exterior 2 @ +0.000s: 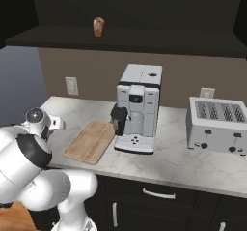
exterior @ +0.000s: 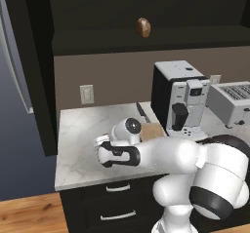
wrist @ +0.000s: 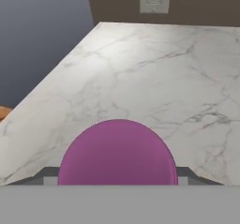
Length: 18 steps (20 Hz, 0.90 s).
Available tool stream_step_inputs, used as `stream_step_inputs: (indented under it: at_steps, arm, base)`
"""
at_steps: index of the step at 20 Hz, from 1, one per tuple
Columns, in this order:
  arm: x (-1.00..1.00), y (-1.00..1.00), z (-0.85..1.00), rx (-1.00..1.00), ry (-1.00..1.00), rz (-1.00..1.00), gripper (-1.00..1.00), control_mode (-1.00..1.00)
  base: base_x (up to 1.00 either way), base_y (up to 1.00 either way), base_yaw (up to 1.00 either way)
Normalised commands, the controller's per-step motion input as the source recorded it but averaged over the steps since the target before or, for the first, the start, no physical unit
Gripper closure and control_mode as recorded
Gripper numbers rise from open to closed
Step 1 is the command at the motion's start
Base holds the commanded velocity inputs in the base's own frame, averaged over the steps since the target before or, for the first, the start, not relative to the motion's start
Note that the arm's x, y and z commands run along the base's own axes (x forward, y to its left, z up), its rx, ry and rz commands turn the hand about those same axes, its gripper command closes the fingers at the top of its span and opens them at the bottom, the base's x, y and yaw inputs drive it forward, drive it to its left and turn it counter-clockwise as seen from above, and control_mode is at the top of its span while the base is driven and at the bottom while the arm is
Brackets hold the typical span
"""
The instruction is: Pick the bread, place it on the cutting board, pick the jam, place it on the counter, and close the cabinet.
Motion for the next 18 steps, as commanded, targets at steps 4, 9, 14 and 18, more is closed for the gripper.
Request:
stream_step_inputs:
  at_steps: [4,9,14,18]
  arm:
    - [0.15,0.0,-0.16,0.0,0.0,0.0,1.0,-1.0]
    - [0.13,0.0,-0.15,0.0,0.0,0.0,1.0,-1.0]
    - [0.15,0.02,-0.17,0.0,0.0,0.0,1.0,-1.0]
    - [0.17,0.04,-0.17,0.0,0.0,0.0,1.0,-1.0]
  base:
    - [0.0,0.0,0.0]
    - [0.0,0.0,0.0]
    - [0.0,0.0,0.0]
    - [0.0,0.0,0.0]
